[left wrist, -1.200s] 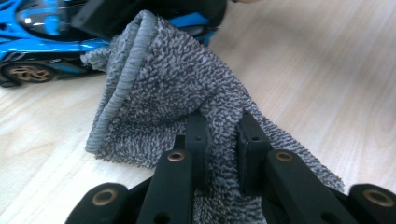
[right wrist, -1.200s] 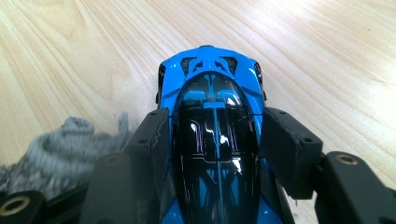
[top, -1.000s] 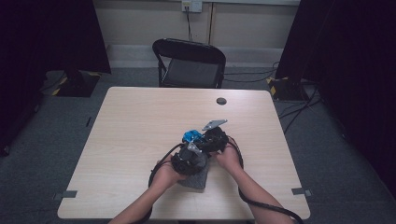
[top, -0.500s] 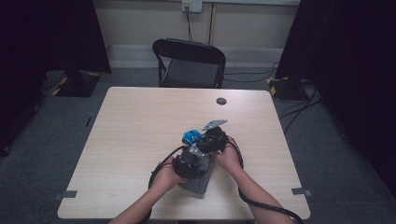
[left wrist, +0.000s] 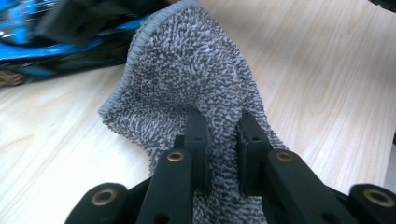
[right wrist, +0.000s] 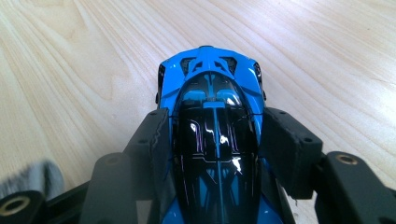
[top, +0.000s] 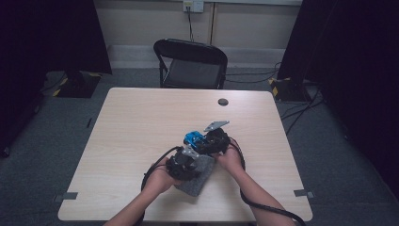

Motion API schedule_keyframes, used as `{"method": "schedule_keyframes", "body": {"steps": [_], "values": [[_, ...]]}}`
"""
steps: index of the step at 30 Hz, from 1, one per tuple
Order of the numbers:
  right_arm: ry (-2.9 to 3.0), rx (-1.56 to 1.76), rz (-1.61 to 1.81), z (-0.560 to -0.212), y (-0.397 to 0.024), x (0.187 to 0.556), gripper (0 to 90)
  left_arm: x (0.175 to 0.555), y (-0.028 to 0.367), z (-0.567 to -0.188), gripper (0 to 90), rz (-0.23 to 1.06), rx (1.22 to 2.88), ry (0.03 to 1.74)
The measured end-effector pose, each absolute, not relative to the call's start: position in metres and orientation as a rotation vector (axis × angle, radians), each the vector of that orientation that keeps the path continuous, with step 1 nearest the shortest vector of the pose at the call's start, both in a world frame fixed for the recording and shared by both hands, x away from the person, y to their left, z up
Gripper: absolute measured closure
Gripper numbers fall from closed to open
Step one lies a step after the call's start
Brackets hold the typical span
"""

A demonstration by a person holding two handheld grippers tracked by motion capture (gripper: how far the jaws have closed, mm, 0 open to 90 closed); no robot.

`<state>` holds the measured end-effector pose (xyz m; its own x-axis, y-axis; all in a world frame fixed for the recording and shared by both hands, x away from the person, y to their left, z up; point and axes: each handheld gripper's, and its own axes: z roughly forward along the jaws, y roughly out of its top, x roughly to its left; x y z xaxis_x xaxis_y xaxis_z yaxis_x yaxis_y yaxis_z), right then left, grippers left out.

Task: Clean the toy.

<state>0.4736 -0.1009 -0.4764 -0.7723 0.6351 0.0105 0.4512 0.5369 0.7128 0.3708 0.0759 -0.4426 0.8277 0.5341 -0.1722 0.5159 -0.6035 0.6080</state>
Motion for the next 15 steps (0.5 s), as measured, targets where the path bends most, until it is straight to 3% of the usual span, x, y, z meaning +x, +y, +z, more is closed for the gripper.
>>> {"method": "schedule_keyframes", "body": {"steps": [15], "values": [[2.525,0.913,1.061,-0.476,-0.101,0.473,43.3,0.396,0.134,-0.429,77.7,0.188,2.237,0.952]]}}
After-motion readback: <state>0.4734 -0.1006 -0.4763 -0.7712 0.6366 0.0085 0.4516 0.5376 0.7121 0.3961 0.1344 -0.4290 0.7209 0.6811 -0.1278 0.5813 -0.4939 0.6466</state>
